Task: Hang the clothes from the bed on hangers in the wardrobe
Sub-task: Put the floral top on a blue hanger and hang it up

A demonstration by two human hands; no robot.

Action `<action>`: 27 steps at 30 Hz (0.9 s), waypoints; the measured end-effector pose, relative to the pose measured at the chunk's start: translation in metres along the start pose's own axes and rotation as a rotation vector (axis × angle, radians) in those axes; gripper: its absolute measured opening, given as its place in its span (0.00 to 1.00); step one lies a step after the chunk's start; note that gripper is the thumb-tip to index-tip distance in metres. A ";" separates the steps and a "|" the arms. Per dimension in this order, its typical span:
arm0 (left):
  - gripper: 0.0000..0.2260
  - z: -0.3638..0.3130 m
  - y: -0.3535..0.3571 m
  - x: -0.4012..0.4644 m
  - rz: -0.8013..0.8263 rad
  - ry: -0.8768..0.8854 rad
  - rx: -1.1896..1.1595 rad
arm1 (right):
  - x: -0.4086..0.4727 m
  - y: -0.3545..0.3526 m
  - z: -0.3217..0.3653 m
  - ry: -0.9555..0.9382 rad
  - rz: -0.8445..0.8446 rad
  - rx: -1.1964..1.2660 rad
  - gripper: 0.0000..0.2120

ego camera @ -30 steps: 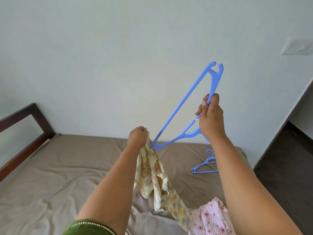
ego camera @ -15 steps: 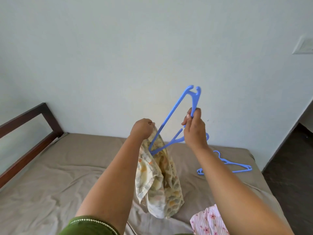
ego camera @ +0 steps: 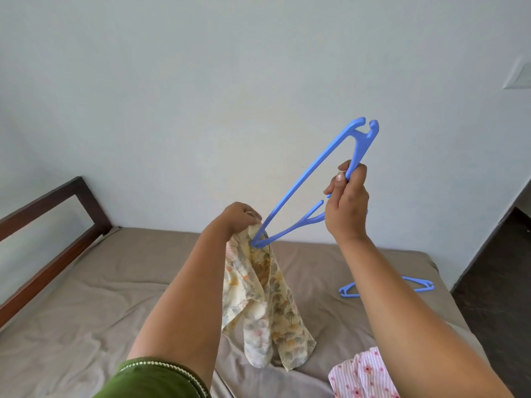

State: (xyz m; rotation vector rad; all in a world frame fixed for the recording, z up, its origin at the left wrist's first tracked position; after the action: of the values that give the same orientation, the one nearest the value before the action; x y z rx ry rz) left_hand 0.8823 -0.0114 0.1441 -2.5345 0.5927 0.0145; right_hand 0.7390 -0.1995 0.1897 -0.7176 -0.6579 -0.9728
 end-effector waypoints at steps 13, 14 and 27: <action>0.09 -0.020 -0.020 -0.007 -0.196 0.241 0.208 | -0.003 0.007 -0.002 -0.035 0.076 -0.130 0.07; 0.08 -0.021 -0.021 -0.006 -0.220 0.245 0.249 | -0.003 0.006 -0.003 -0.017 0.072 -0.111 0.06; 0.06 -0.024 -0.012 -0.006 -0.275 0.132 0.373 | -0.019 0.013 0.012 -0.074 0.191 -0.054 0.06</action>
State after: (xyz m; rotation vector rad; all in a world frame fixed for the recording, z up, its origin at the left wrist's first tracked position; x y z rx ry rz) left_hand 0.8796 -0.0120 0.1717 -2.2395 0.2608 -0.3338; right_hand 0.7405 -0.1765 0.1792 -0.8518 -0.6172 -0.7938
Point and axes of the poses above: each hand's wrist, its own x-axis towards the middle knuckle, its own y-axis out of the palm, z = x × y, the point moved 2 cm from there along x, towards the middle knuckle, and after that the axes turned 12 degrees about -x, right-handed, at the moved point
